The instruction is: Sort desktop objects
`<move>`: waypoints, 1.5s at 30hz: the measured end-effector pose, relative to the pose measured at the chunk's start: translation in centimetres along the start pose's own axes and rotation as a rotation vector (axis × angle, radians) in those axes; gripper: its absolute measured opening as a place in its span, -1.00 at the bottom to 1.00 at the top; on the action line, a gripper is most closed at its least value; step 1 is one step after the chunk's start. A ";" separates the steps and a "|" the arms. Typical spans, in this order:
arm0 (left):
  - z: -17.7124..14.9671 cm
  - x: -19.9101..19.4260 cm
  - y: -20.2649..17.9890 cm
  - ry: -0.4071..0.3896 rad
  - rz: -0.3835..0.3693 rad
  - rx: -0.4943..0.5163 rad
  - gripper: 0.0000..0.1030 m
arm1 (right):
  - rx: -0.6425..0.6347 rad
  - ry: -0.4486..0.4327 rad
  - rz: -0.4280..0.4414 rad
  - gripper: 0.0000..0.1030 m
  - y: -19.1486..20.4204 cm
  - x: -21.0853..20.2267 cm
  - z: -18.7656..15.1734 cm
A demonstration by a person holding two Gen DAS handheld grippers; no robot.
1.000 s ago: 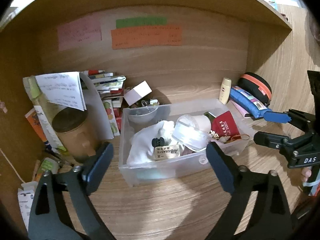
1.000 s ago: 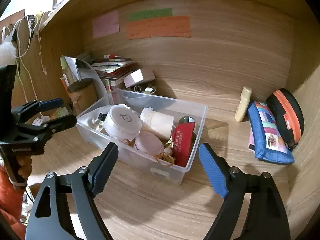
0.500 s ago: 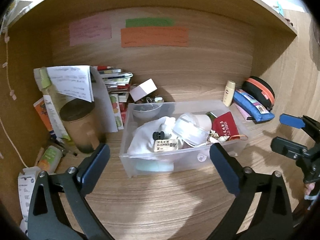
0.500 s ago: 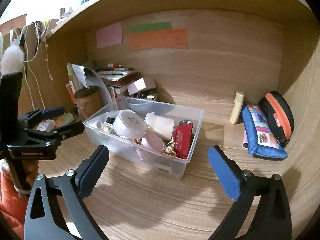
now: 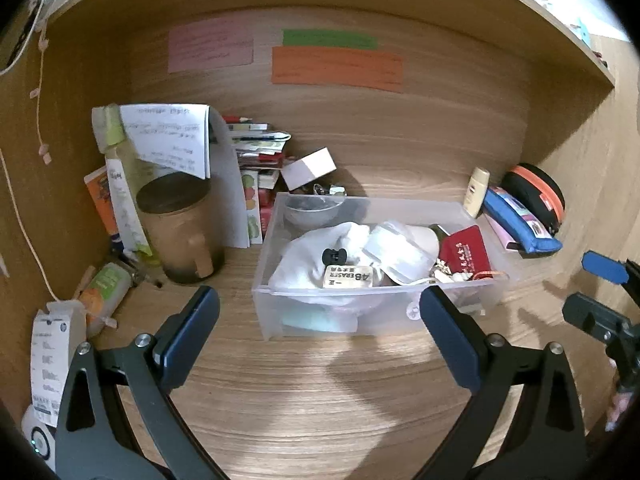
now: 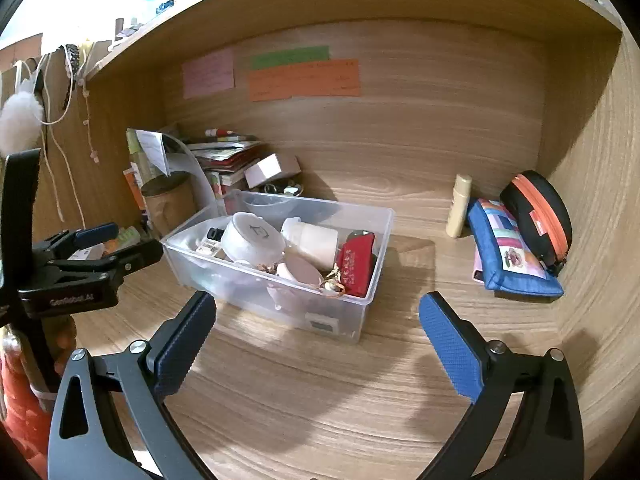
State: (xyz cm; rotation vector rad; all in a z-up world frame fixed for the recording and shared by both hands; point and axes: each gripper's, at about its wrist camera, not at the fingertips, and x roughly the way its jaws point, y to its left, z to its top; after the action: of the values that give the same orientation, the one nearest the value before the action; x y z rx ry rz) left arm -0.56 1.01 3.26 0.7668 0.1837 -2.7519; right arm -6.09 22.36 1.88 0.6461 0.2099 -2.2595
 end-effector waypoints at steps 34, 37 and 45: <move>-1.0 1.0 -0.2 0.037 -0.009 -0.012 0.97 | 0.052 0.011 0.029 0.98 0.3 0.7 -0.9; -1.1 1.1 -0.3 0.040 -0.010 -0.011 0.97 | 0.053 0.012 0.029 0.98 0.5 0.8 -0.9; -1.2 1.4 -0.6 0.055 -0.006 -0.008 0.97 | 0.061 0.013 0.031 0.98 0.6 0.8 -1.0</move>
State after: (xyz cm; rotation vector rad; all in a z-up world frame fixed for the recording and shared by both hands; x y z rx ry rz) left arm -1.33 1.47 1.50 0.8411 0.2083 -2.7358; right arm -5.76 21.77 0.61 0.6915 0.1374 -2.2396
